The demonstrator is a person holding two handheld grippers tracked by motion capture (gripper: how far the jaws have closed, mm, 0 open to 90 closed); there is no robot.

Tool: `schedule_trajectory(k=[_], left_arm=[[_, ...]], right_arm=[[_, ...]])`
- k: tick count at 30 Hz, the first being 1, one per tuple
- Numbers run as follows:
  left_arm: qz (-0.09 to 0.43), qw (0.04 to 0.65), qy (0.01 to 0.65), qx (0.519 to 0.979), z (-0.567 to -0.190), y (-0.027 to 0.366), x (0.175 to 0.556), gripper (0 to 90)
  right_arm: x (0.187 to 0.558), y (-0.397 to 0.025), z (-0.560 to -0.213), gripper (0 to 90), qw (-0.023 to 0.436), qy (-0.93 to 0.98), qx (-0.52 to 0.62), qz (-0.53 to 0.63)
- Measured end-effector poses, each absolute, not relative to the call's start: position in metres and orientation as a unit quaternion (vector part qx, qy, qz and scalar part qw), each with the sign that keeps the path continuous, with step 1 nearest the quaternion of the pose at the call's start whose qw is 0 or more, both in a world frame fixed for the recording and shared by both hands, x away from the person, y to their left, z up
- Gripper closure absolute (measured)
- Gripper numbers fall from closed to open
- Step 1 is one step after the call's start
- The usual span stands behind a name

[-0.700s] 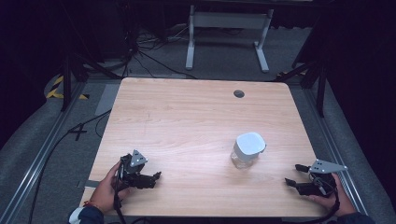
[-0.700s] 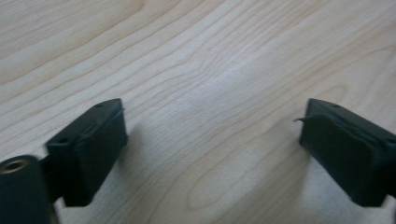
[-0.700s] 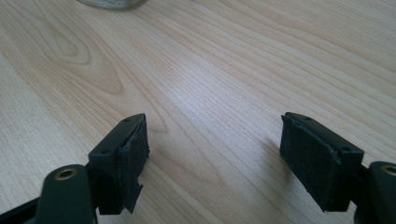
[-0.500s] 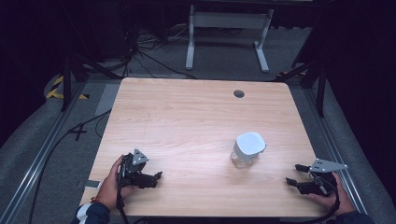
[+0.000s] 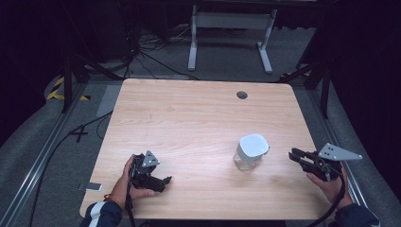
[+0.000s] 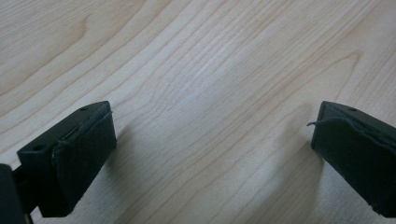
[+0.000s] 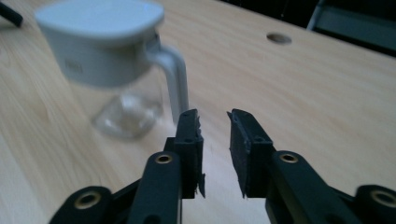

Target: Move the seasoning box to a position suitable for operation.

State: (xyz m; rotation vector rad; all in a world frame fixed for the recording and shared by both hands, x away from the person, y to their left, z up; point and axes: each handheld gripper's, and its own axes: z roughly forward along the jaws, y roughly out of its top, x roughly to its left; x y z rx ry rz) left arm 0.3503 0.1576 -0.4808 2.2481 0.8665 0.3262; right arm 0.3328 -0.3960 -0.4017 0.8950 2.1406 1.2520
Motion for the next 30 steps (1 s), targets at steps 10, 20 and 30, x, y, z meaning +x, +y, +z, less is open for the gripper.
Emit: schedule_trajectory(k=[10,20,30], left_arm=[[0.12,0.351,0.326,0.869,-0.481,0.156,0.355,0.1],[0.123,0.35,0.317,0.873,-0.48,0.15,0.364,0.2],[0.12,0.351,0.319,0.872,-0.48,0.15,0.364,0.1]], right_arm=[[0.372,-0.333,-0.356,89.5,0.243,0.8,0.283,0.47],[0.389,-0.312,-0.348,90.0,0.233,0.815,0.265,0.46],[0.383,-0.321,-0.354,90.0,0.219,0.83,0.255,0.446]])
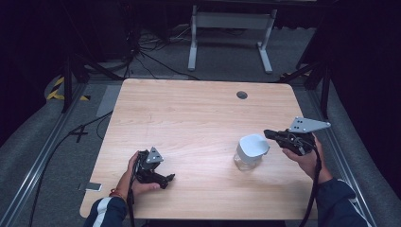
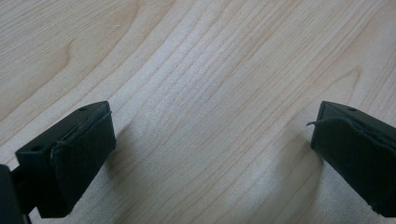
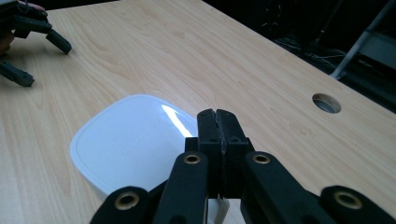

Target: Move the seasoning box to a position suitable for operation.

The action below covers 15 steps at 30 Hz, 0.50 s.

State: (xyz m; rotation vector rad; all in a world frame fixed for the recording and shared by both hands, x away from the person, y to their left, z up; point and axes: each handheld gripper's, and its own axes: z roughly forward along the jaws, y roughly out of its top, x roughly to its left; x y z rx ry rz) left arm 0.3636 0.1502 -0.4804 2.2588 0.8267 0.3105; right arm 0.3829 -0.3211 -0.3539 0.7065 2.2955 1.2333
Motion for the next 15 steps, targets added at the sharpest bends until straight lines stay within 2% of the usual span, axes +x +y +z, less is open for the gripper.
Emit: schedule_trajectory(k=[15], left_arm=[[0.12,0.351,0.319,0.872,-0.4803,0.1502,0.3636,0.1]], right_arm=[[0.3855,-0.3243,-0.3646,90.0,0.209,0.843,0.262,0.421]])
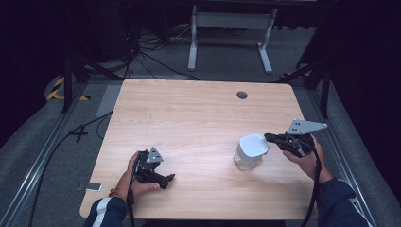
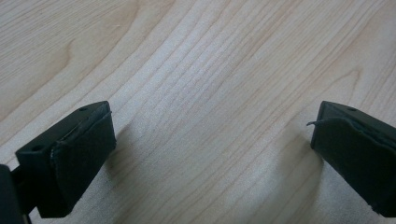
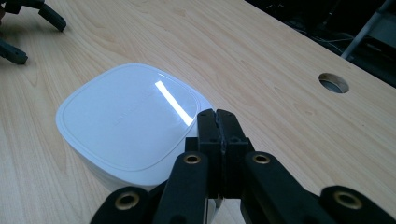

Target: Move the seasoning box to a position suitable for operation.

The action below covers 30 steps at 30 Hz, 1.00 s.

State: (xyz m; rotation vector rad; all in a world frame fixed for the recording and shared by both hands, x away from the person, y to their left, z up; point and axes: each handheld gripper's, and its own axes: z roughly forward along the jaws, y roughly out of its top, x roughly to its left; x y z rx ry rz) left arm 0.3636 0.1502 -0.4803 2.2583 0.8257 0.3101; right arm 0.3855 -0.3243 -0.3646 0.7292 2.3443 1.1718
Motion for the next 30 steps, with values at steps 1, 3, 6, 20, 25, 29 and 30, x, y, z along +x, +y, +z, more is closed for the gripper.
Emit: schedule_trajectory(k=[1,3,6,20,25,29,30], left_arm=[[0.12,0.351,0.319,0.872,-0.48,0.15,0.364,0.1],[0.12,0.351,0.319,0.872,-0.48,0.15,0.364,0.1],[0.12,0.351,0.319,0.872,-0.48,0.15,0.364,0.1],[0.121,0.358,0.319,0.869,-0.478,0.152,0.362,8.0],[0.102,0.38,0.324,0.86,-0.474,0.149,0.362,29.1],[0.121,0.4,0.298,0.858,-0.46,0.131,0.361,38.1],[0.117,0.408,0.293,0.857,-0.455,0.122,0.361,38.6]], right_arm=[[0.386,-0.324,-0.365,90.0,0.208,0.842,0.264,0.422],[0.386,-0.325,-0.365,90.0,0.209,0.841,0.261,0.425],[0.384,-0.324,-0.363,90.0,0.205,0.839,0.258,0.433],[0.384,-0.322,-0.365,90.0,0.205,0.841,0.257,0.43],[0.384,-0.323,-0.365,90.0,0.207,0.84,0.258,0.429],[0.384,-0.323,-0.365,90.0,0.213,0.84,0.266,0.421],[0.384,-0.323,-0.365,90.0,0.213,0.84,0.264,0.423]])
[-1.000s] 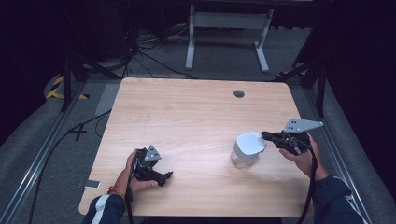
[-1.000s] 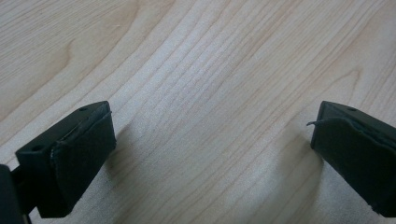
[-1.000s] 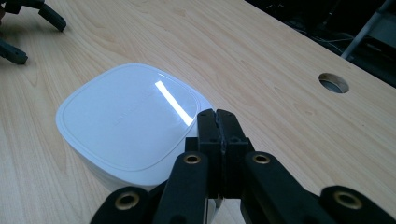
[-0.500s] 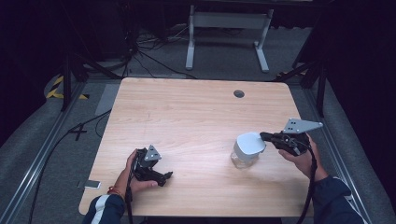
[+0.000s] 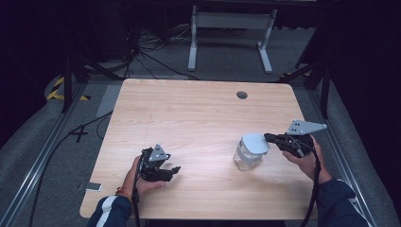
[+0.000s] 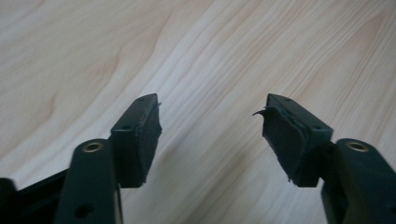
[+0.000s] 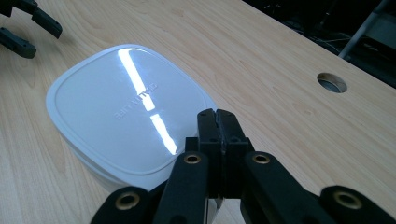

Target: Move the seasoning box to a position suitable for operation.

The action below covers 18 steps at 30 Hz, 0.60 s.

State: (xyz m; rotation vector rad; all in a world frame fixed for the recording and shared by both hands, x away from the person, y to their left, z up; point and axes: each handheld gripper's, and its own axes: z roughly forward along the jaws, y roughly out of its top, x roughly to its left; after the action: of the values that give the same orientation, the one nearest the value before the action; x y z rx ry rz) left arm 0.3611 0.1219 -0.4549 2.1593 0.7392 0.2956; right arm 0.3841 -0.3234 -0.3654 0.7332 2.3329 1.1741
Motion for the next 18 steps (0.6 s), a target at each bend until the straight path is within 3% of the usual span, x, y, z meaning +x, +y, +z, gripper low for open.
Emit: schedule_trajectory(k=[2,10,18], left_arm=[[0.116,0.42,0.276,0.857,-0.448,0.111,0.361,41.0],[0.107,0.447,0.205,0.864,-0.422,0.045,0.367,70.6],[0.109,0.463,0.159,0.865,-0.4,0.003,0.375,77.6]], right_arm=[[0.384,-0.323,-0.365,90.0,0.212,0.84,0.264,0.424],[0.384,-0.323,-0.365,90.0,0.215,0.84,0.262,0.423],[0.384,-0.323,-0.366,90.0,0.212,0.84,0.264,0.425]])
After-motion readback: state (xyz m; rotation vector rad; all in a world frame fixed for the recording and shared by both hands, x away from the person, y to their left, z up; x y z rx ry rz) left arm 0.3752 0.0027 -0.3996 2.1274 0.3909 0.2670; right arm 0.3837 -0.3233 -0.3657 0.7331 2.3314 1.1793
